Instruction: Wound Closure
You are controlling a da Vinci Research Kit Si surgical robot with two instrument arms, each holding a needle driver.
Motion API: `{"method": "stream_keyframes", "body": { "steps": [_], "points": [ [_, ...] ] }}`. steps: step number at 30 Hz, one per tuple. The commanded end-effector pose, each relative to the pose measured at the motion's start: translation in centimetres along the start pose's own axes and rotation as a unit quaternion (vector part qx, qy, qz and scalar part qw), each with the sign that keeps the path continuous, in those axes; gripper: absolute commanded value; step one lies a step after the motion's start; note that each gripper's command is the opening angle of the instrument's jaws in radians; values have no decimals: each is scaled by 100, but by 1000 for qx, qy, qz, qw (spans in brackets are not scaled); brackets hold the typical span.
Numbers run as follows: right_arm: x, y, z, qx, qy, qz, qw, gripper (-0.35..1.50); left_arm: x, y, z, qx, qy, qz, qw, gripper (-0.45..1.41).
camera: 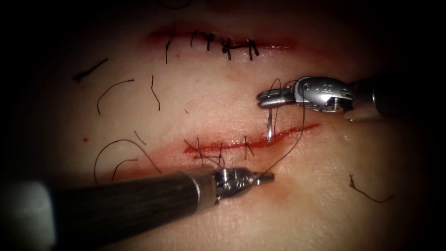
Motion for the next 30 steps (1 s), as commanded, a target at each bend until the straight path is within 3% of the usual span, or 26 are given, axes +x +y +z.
{"method": "stream_keyframes", "body": {
  "steps": [1,2,6,9,16,21,30],
  "points": [
    [-4,-4,9,-4,-2,15,1000,-35,-1,3,9,-1,1,-1,1000,-45],
    [-3,-5,9,-13,-7,18,1000,4,-1,3,9,-1,1,-1,1000,-45],
    [-1,-12,10,-31,-17,22,999,84,-1,3,9,-1,1,-1,1000,-45],
    [1,-18,10,-59,-32,24,997,108,-1,3,9,-1,1,0,1000,-45],
    [5,-30,11,-78,-48,29,995,115,0,4,9,-2,-1,-1,1000,-45],
    [5,-34,12,-101,-102,23,989,113,0,4,9,-2,-1,-1,1000,-45],
    [10,-37,21,-147,-155,32,976,110,1,5,9,-2,-1,-1,1000,-45]
  ]
}}
